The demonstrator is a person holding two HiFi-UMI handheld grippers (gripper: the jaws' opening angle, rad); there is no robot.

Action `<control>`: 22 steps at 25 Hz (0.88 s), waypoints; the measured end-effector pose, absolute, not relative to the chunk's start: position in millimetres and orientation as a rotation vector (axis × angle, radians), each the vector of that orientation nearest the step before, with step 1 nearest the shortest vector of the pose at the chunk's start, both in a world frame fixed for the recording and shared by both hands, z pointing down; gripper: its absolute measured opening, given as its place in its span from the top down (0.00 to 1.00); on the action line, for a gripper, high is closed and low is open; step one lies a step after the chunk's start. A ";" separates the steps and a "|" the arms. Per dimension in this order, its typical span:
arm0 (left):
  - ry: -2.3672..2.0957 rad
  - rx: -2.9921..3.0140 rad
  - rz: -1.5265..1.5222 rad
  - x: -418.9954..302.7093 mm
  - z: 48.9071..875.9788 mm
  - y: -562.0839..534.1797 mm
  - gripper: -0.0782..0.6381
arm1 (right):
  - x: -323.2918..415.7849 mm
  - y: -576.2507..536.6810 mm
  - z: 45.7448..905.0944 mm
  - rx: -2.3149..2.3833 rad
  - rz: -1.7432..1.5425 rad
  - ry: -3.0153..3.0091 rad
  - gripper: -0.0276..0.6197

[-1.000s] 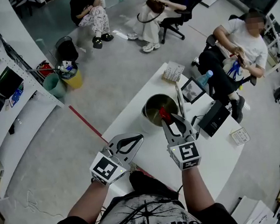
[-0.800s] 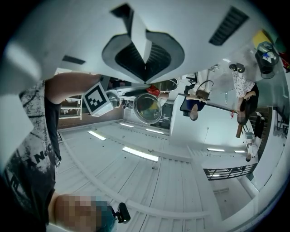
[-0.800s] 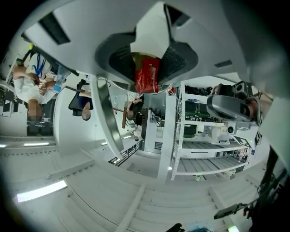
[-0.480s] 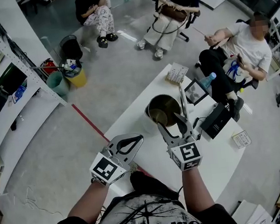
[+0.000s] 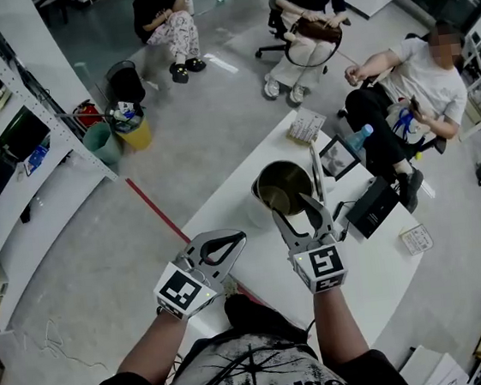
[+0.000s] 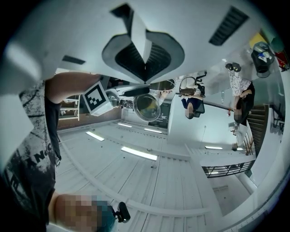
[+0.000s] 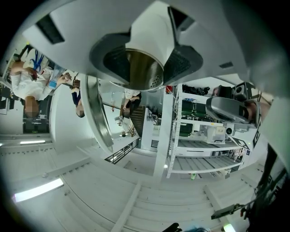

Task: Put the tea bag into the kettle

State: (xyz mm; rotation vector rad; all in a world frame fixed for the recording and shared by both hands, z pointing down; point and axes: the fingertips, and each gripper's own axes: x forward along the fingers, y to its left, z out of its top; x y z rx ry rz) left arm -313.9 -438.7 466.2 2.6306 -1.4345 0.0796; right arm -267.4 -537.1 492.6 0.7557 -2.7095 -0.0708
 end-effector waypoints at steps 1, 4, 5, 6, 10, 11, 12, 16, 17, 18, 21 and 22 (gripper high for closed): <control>-1.439 2.632 0.081 -314.5 466.3 -436.9 0.88 | -267.7 -535.0 492.1 0.750 -0.081 -2.711 0.59; -1.452 2.634 0.082 -314.4 464.0 -430.6 0.88 | -265.4 -528.1 486.2 0.750 -0.121 -2.727 0.62; -1.456 2.634 0.082 -314.0 462.9 -427.8 0.88 | -264.0 -525.5 482.3 0.758 -0.137 -2.737 0.66; -1.462 2.635 0.083 -313.9 461.8 -424.6 0.88 | -263.0 -522.6 478.3 0.764 -0.152 -2.747 0.71; -1.482 2.644 0.079 -310.8 456.7 -408.7 0.88 | -258.2 -506.0 467.5 0.763 -0.188 -2.779 0.84; -1.486 2.647 0.077 -309.3 455.2 -404.6 0.88 | -256.7 -501.1 465.5 0.758 -0.190 -2.789 0.86; -1.491 2.651 0.075 -307.5 453.5 -400.6 0.88 | -254.9 -496.1 463.8 0.753 -0.192 -2.797 0.88; -1.512 2.670 0.071 -297.4 445.0 -381.0 0.88 | -245.3 -472.2 453.8 0.725 -0.218 -2.828 0.93; -1.517 2.675 0.070 -294.5 442.7 -375.3 0.88 | -241.9 -465.2 451.8 0.718 -0.219 -2.834 0.94; -1.522 2.680 0.071 -291.4 440.5 -369.4 0.88 | -238.0 -458.1 450.0 0.712 -0.218 -2.840 0.94; -1.533 2.688 0.068 -280.9 436.0 -349.6 0.88 | -223.0 -435.9 446.0 0.707 -0.221 -2.848 0.94; -1.539 2.689 0.066 -277.7 435.1 -342.6 0.88 | -218.4 -427.6 444.0 0.704 -0.223 -2.852 0.94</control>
